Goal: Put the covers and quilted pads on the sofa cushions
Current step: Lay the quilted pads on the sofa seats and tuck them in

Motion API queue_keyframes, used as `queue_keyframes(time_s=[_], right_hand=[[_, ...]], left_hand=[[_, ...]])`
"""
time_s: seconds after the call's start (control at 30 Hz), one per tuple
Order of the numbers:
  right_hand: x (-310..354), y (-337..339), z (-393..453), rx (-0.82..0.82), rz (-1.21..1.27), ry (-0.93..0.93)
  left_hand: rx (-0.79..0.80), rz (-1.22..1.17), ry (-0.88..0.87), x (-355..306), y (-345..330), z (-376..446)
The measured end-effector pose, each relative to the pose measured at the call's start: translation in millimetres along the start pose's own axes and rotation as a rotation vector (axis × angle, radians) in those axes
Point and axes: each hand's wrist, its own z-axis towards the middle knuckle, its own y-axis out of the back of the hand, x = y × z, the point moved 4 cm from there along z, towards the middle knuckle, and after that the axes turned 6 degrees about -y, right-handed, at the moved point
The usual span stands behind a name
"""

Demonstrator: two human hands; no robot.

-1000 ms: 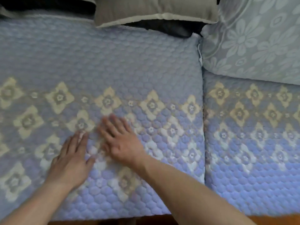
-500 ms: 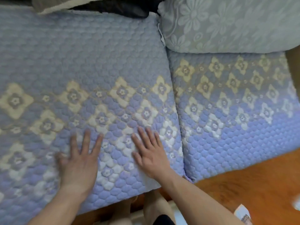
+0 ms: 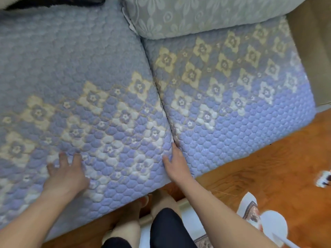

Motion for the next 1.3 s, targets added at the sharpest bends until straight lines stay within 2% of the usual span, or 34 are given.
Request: queue_keyframes(time_s=[0.07, 0.1, 0.13, 0.17, 0.2, 0.23, 0.3, 0.4, 0.47, 0.5, 0.57, 0.6, 0.67, 0.7, 0.73, 0.83, 0.93, 1.03, 1.1, 1.17, 1.23, 1.3], right_hand=[[-33, 2, -31, -0.098, 0.069, -0.110], [-53, 0, -47, -0.169, 0.172, -0.248], [-75, -6, -54, -0.220, 0.389, -0.441], [-85, -13, -58, -0.185, 0.672, -0.623], [-87, -23, -51, -0.090, 0.934, -0.726], [-81, -28, -38, -0.028, 1.135, -0.717], [-66, -35, -17, 0.016, 1.237, -0.605], [-54, -48, -23, -0.012, 1.015, -0.591], [-41, -42, -37, -0.165, 0.696, -0.613], [-17, -34, -43, -0.280, 0.525, -0.551], [58, -33, -46, -0.428, 0.240, -0.155], [101, -44, -47, -0.422, 0.073, 0.102], [166, -82, -42, -0.331, -0.332, 0.487], [187, -103, -37, -0.290, -0.518, 0.627], [206, -117, -29, -0.278, -0.641, 0.691], [276, -126, -17, -0.334, -0.661, 0.673], [319, -109, 22, -0.483, -0.620, 0.550], [351, -92, 73, -0.589, -0.454, 0.231], [393, -130, 85, -0.634, -0.391, 0.168], [453, -211, 64, -0.618, -0.459, 0.390], [504, -305, 24, -0.445, -0.562, 0.701], [525, -359, -9, -0.233, -0.710, 0.922]], left_hand=[[-0.002, 0.007, 0.013, -6, 6, -3], [0.011, 0.007, 0.019, -9, 6, -3], [0.033, 0.011, 0.031, -12, 5, -4], [0.048, 0.019, 0.044, -12, 3, -2], [0.045, 0.022, 0.047, -12, 1, 1], [0.047, 0.030, 0.045, -12, -1, 3], [0.050, 0.047, 0.031, -13, -1, 8], [0.018, 0.077, 0.003, -19, 3, 0], [-0.029, 0.099, -0.033, -23, 6, -8], [-0.052, 0.077, -0.049, -23, 5, -14], [-0.113, 0.002, -0.127, -8, 8, -28], [-0.129, -0.014, -0.201, 5, 11, -33], [-0.141, -0.024, -0.391, 45, 8, -42], [-0.173, -0.006, -0.452, 72, 9, -43], [-0.233, 0.014, -0.472, 101, 13, -38], [-0.435, -0.054, -0.329, 184, 39, 4], [-0.506, -0.168, -0.129, 240, 69, 56], [-0.450, -0.274, 0.064, 274, 65, 105], [-0.438, -0.253, 0.081, 276, 56, 118], [-0.509, -0.250, 0.073, 272, 53, 121], [-0.564, -0.269, 0.022, 273, 53, 115], [-0.575, -0.263, -0.073, 283, 53, 104]])
